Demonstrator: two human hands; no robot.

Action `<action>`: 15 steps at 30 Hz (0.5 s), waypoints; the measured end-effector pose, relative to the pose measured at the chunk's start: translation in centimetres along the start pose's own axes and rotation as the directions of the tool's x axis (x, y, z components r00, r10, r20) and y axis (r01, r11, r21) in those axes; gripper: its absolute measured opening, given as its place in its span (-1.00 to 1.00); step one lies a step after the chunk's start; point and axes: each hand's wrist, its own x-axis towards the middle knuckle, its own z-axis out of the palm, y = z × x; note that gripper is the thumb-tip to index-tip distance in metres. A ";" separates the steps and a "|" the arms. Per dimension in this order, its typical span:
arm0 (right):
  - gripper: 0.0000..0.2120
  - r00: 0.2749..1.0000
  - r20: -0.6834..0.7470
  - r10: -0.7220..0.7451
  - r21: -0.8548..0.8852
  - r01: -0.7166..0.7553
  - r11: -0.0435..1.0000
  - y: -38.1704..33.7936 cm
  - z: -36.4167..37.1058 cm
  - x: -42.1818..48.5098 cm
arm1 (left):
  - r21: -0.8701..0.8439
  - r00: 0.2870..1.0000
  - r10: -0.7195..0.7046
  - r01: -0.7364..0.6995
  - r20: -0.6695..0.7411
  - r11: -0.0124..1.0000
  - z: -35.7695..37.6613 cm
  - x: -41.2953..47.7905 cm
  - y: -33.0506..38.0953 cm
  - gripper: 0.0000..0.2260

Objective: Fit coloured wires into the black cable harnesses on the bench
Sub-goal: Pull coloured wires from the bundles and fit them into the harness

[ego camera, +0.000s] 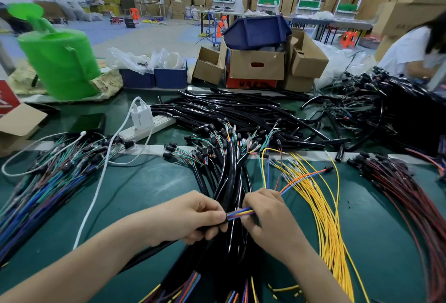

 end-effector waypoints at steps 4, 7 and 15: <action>-0.62 0.991 -0.067 -0.119 -0.274 0.096 0.957 0.0 -0.3 0.8 | 0.047 1.000 0.000 -0.001 0.007 0.999 0.0 -0.9 0.0 -0.78; -0.61 0.987 -0.059 -0.152 -0.394 0.117 0.912 -0.1 -0.9 2.5 | 0.138 0.996 0.044 -0.033 -0.077 0.990 0.3 -0.5 1.0 -0.79; -0.79 0.995 0.032 -0.090 -0.276 0.096 0.956 1.4 -4.7 8.9 | 0.098 0.942 0.212 -0.193 -0.260 0.976 -0.3 1.5 5.7 -0.75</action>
